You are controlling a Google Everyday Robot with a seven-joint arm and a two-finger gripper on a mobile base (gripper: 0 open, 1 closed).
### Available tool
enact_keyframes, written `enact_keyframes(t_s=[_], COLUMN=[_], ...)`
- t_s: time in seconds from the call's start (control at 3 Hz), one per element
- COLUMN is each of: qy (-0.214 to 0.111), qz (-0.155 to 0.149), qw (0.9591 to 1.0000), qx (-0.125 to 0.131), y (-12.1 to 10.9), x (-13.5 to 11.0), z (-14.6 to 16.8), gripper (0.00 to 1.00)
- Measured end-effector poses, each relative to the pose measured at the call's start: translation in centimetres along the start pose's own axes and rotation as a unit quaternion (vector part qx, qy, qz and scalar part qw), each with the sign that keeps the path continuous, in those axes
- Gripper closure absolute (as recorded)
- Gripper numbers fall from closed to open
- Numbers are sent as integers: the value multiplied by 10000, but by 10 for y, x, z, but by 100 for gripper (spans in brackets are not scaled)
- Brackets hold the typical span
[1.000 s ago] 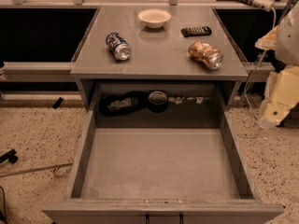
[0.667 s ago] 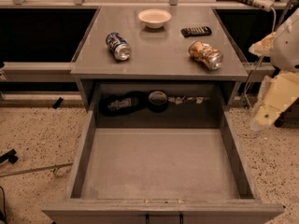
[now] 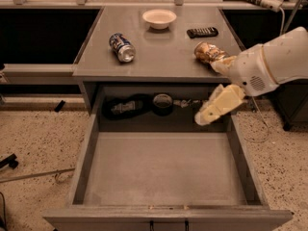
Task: Place pepsi can into top drawer
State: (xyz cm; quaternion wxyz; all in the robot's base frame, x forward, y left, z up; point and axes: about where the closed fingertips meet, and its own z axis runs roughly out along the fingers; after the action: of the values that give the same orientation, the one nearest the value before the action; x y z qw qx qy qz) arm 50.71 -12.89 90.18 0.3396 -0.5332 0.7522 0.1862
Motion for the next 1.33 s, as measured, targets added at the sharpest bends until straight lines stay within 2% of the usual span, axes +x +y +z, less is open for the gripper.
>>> enact_keyframes(t_s=[0.33, 0.67, 1.0, 1.33], qy=[-409, -402, -609, -803], qz=[143, 145, 187, 326], qw=[9991, 9991, 9978, 9952], qx=[14, 4, 170, 452], y=[-3, -2, -13, -19], x=[-22, -21, -31, -56], z=[4, 5, 26, 68], gripper=[0, 0, 0, 0])
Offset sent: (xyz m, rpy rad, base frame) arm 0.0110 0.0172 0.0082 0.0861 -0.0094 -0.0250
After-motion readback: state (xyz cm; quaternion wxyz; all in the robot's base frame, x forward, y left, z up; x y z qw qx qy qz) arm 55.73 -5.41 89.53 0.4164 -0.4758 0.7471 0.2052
